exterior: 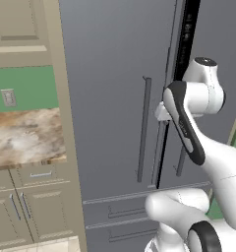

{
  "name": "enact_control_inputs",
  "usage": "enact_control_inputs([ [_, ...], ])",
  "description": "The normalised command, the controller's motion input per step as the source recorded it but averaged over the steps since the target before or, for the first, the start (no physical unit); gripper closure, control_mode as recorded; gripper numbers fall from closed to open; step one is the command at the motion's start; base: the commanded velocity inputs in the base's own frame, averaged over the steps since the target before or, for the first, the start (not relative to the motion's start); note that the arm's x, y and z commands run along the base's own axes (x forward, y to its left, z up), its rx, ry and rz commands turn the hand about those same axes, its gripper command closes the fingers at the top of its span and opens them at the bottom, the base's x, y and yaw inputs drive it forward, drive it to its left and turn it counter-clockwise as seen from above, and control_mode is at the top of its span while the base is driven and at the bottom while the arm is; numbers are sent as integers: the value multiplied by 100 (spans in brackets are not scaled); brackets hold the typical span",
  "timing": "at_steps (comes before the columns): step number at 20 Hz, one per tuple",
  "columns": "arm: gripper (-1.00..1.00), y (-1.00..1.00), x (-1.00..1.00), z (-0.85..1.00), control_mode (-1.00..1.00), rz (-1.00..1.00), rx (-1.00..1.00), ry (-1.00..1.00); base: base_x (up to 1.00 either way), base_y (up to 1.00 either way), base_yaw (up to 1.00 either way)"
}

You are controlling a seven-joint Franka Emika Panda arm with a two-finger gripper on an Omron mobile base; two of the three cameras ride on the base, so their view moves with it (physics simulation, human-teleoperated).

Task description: Retrieve the kiwi and tangerine from the fridge and place them into the bowl on the dining table.

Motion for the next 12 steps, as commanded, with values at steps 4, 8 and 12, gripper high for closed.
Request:
enact_control_inputs([
  [4, -100, -4, -42, -21, -100, 0, 0, -3, 0, 0, 0],
  [8, -100, 0, -18, -38, -100, 0, 0, 0, 0, 0, 0],
  [12, -100, 0, -14, -33, -100, 0, 0, 0, 0, 0, 0],
])
